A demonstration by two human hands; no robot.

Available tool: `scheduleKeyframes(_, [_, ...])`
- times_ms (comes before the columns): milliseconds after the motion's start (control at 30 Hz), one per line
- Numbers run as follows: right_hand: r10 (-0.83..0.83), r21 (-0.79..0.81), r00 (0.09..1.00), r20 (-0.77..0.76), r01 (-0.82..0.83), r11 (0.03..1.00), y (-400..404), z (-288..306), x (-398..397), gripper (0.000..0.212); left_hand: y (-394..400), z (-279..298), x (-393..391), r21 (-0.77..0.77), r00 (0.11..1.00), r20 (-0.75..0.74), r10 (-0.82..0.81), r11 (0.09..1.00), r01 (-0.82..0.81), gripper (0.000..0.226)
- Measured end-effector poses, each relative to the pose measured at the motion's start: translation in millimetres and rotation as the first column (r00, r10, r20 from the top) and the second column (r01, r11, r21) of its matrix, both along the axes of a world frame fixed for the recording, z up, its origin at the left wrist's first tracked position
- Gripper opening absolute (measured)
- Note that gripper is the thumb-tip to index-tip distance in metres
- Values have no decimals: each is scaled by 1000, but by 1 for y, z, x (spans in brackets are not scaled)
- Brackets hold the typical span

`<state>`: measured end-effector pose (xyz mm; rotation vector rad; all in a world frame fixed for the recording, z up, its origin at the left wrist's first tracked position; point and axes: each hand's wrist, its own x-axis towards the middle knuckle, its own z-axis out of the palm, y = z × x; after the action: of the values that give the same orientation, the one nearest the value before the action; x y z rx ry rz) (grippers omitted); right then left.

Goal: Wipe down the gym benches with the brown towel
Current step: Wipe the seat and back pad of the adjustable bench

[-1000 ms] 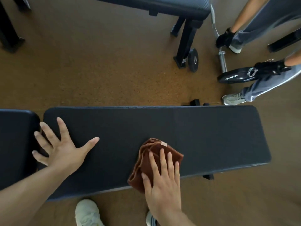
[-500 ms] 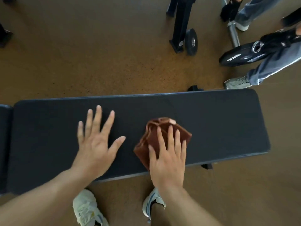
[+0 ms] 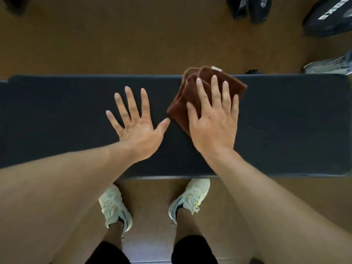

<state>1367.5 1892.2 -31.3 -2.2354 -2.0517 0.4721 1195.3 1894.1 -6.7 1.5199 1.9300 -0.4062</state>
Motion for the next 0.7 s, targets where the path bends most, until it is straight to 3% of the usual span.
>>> scheduleKeyframes(100, [14,-16,1000,-15,-15,1000,-85,9,13,58,-1,2,0,-23,1000,5,-12,1000,12,97])
scheduleKeyframes(200, [132,-90,991,-10,-132,987,-143,16,24,58,1,4,1,-45,1000,4,-6,999,6,97])
scheduleKeyframes(333, [135,-63,991,-18,-136,989,-90,8,26,59,1,5,1,-37,1000,11,-9,999,10,97])
scheduleKeyframes(433, [24,18,1000,-1,-24,1000,-4,0,18,61,1,4,0,-24,1000,14,-7,1000,7,97])
scheduleKeyframes(533, [-47,2,999,27,47,999,49,-4,19,60,0,3,-1,-19,1000,12,-10,1000,10,97])
scheduleKeyframes(700, [-123,7,992,17,123,992,-19,0,31,57,-1,5,-2,-24,999,30,-11,1000,12,98])
